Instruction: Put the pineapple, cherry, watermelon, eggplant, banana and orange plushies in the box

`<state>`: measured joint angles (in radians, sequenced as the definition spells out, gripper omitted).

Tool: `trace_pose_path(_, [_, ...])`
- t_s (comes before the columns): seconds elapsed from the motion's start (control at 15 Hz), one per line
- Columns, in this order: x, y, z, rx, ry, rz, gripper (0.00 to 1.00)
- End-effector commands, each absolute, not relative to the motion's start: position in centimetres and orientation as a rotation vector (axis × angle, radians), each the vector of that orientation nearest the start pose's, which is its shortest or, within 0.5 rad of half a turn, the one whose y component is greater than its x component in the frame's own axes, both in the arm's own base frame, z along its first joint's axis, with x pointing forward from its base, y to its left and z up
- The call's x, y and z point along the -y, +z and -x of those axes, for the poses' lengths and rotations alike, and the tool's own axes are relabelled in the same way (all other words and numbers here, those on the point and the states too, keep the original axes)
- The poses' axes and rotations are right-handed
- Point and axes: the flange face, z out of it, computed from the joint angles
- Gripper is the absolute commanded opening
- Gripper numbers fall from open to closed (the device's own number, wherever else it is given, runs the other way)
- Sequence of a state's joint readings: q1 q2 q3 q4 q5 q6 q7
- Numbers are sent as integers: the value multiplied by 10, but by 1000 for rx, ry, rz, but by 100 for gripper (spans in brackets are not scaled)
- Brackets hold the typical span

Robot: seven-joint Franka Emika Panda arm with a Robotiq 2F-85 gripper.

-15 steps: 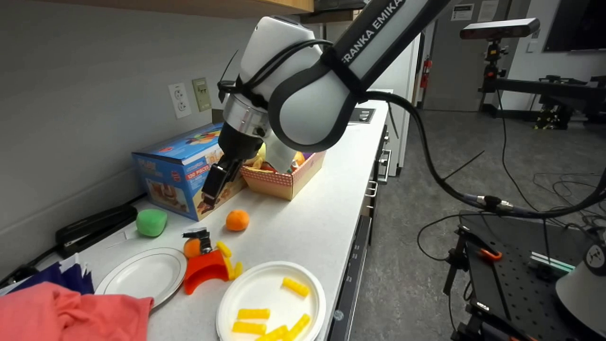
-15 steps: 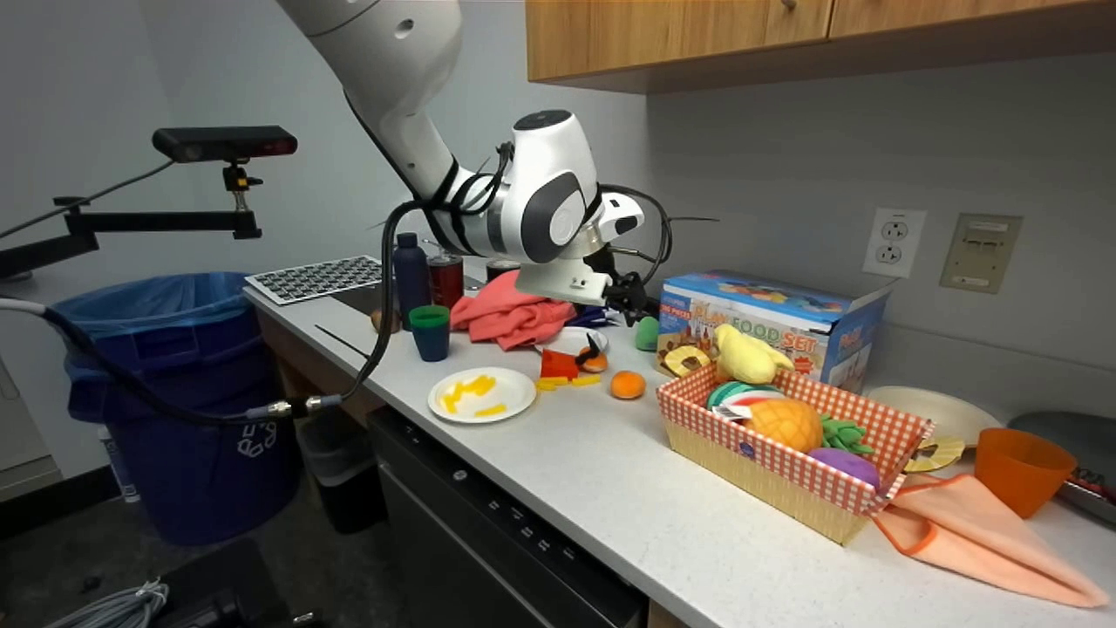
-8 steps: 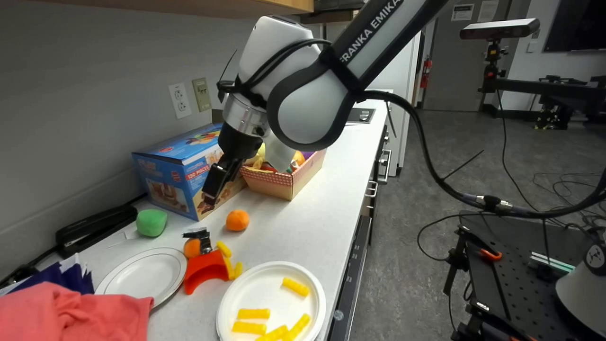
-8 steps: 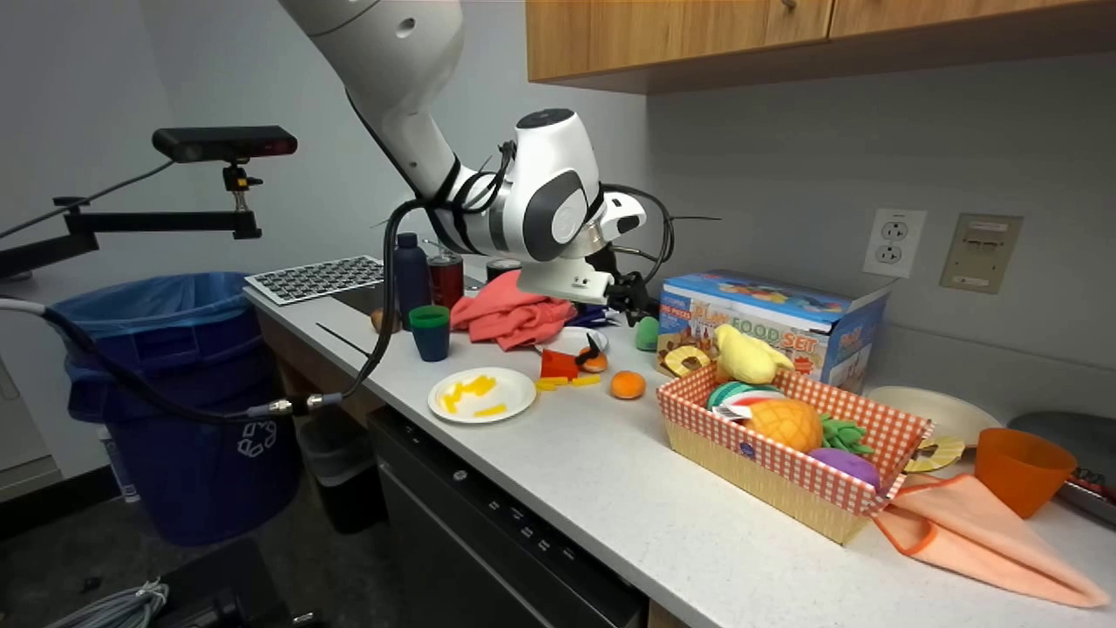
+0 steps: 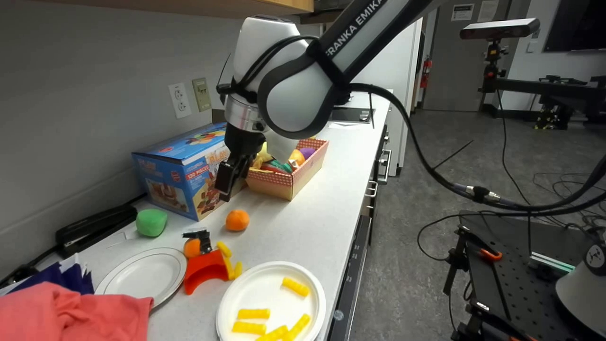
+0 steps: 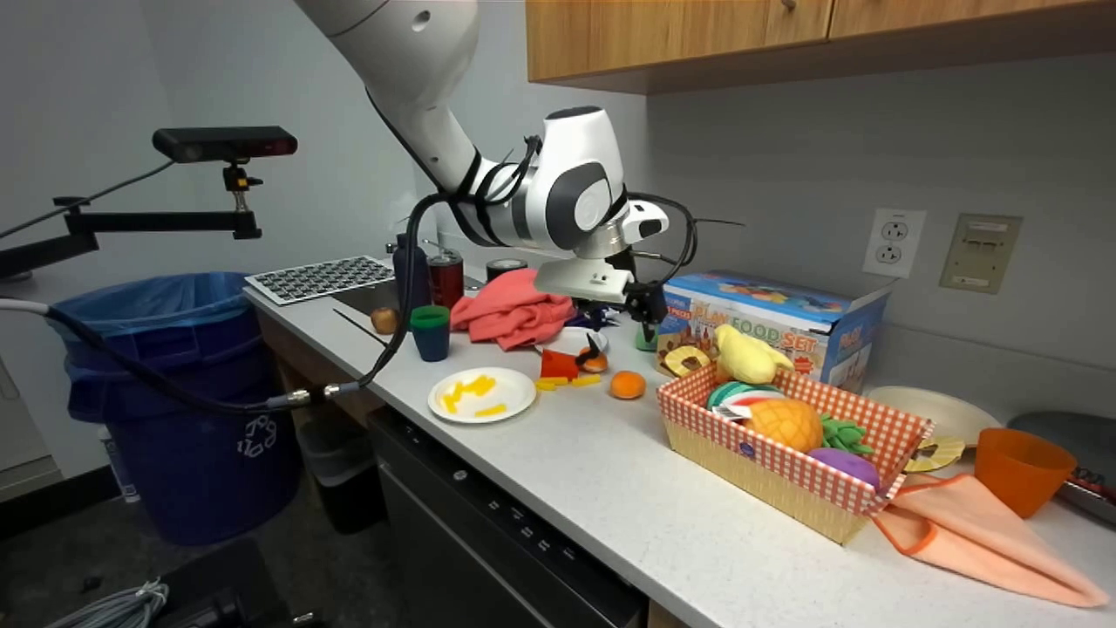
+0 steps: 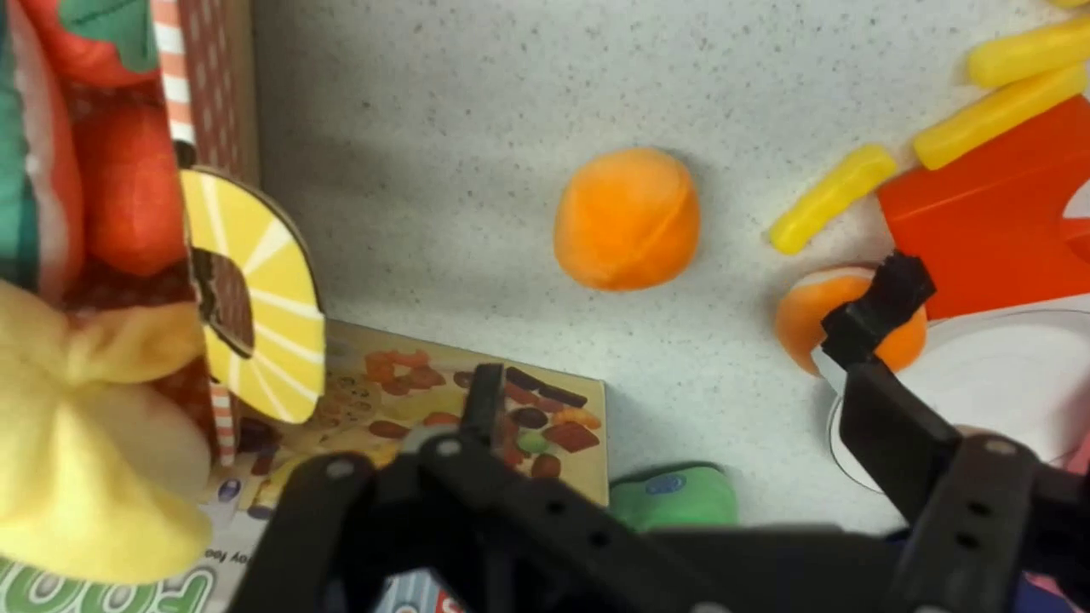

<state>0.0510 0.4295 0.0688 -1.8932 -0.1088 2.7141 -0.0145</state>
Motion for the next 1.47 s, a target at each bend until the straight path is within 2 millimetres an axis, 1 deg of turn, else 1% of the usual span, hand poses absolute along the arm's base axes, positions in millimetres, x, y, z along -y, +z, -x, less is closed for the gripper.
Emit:
trace_pose_path(0.0, [-83, 303, -682, 338, -541, 3093, 100])
trace_pose_path(0.33, [-88, 270, -702, 328, -499, 3116, 100])
trace_pose_path(0.53, [-86, 253, -709, 317, -455, 3124, 100])
trace_pose_path(0.67, [-84, 245, -712, 302, -426, 3133, 100])
trace_pose_path(0.93, [-74, 240, -715, 242, -390, 3154, 69])
trace_pose_path(1.0, [-71, 239, -715, 226, -379, 3154, 49])
trace_pose_path(1.2, [-69, 242, -714, 209, -370, 3154, 27])
trace_pose_path(1.27, [-70, 245, -712, 217, -381, 3154, 20])
trace_pose_path(1.4, [-75, 259, -707, 234, -409, 3148, 7])
